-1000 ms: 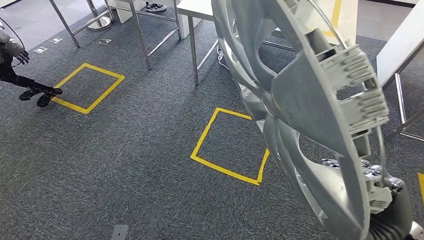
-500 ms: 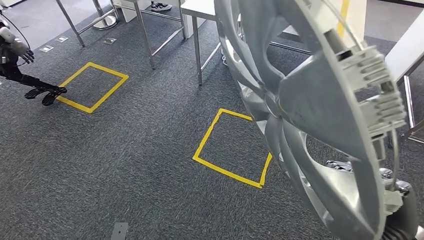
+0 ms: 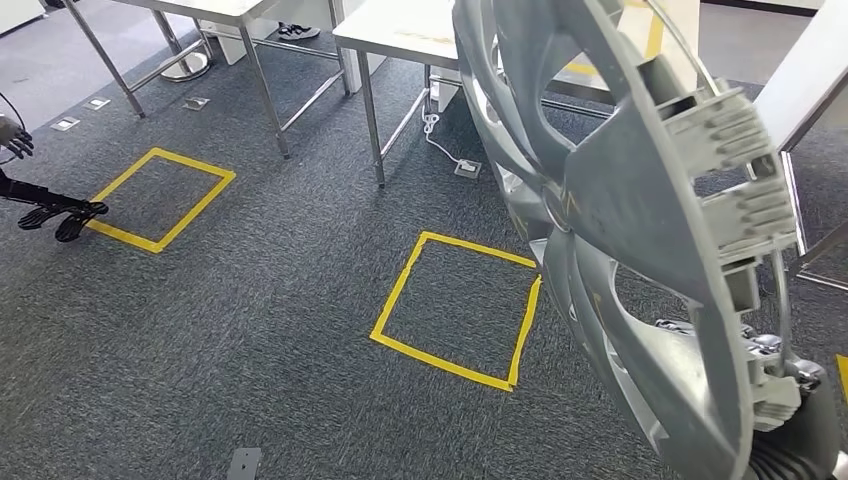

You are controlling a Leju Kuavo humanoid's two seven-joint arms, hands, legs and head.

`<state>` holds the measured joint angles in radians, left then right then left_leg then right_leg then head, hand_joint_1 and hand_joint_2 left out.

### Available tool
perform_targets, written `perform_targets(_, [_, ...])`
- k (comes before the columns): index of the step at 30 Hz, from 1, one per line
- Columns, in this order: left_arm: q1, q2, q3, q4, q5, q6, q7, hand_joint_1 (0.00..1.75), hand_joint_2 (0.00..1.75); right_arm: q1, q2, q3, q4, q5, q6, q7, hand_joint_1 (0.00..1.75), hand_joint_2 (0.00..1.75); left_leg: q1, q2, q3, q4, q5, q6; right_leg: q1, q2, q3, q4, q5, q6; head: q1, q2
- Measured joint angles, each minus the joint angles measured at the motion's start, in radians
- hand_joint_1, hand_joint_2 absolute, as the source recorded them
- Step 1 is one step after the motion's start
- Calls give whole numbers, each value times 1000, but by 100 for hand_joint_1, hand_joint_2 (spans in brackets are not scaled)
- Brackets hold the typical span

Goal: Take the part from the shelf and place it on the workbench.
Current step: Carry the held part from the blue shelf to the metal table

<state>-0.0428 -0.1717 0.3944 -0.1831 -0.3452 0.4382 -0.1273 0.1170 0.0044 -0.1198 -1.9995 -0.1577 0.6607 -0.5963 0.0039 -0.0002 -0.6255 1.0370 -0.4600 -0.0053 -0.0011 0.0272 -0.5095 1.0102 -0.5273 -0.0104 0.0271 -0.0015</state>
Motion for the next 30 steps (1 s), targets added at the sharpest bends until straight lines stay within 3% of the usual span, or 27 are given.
perform_targets(4, [0,-1,1,0,0,0,1,0,175,-1,0,0,0,1,0,0,175,175,2,0,32,-19,3,24,0,-7,2,41,-7,25,5,0])
perform_targets(5, [-1,-1,3,0,0,0,1,0,175,-2,0,0,0,2,0,1,175,175,4,0,41,-21,1,28,-2,-12,-18,79,-21,29,8,0])
perform_targets(8, [-3,-2,7,0,0,0,1,0,175,-2,0,0,0,4,0,1,175,175,3,1,48,-22,-11,34,-6,-18,-132,243,-93,41,13,0])
perform_targets(9, [-2,-2,7,0,0,0,1,0,175,-2,0,0,0,4,0,2,175,175,3,1,52,-21,-17,34,-7,-19,-161,270,-104,43,13,0])
perform_targets(10, [-2,-2,8,0,0,0,1,0,175,-2,0,0,0,4,0,2,175,175,3,1,59,-21,-24,32,-8,-19,-172,262,-92,43,13,0])
perform_targets(11, [-1,-2,9,0,-1,-1,1,0,175,-2,0,0,0,5,0,2,175,175,3,0,69,-21,-32,31,-9,-21,-166,220,-58,42,14,0])
perform_targets(13, [-1,-2,10,0,-2,-2,0,0,175,-1,0,0,0,6,-1,3,175,175,3,0,91,-21,-48,25,-7,-25,-128,92,32,34,15,0])
perform_targets(14, [-1,-2,11,0,-2,-2,-1,0,175,-1,0,0,0,7,-2,3,175,175,3,0,97,-20,-56,20,-4,-28,-114,44,55,30,16,0])
perform_targets(15, [-1,-2,11,0,-2,-2,-1,0,175,0,0,0,0,8,-3,3,175,175,2,1,101,-21,-62,13,0,-30,-106,18,66,25,16,0])
perform_targets(19, [-3,-2,11,0,-4,-3,-3,0,175,2,1,1,0,9,-5,3,175,175,4,2,106,14,-73,-11,-1,-27,-79,2,61,0,15,0])
perform_targets(21, [-6,-2,11,-1,-4,-4,-4,0,175,3,3,0,0,10,-5,3,175,175,5,1,54,104,-98,-18,-3,-27,-60,-2,53,-12,12,0])
perform_targets(24, [-5,-2,11,0,-4,-6,-2,0,175,5,5,0,0,10,-4,3,175,175,7,1,-62,260,-159,-25,-4,-22,-40,-2,33,-17,8,0])
perform_targets(25, [-3,-1,11,0,-4,-6,-1,0,175,6,5,0,0,9,-3,3,175,175,7,1,-79,264,-157,-25,-4,-20,-31,-2,25,-16,8,0])
perform_targets(26, [-2,-1,11,0,-4,-6,0,0,175,6,5,0,0,9,-2,4,175,175,7,1,-79,234,-134,-24,-5,-17,-19,-2,17,-14,7,0])
perform_targets(28, [-1,-1,11,0,-4,-6,1,0,175,5,5,0,1,5,0,6,175,175,6,1,-45,107,-39,-19,-5,-16,5,-1,-3,-7,6,0])
perform_targets(30, [0,-2,12,1,-6,-6,3,0,175,4,5,0,2,1,0,8,175,175,3,1,-17,20,13,-8,-4,-14,20,0,-22,6,5,0])
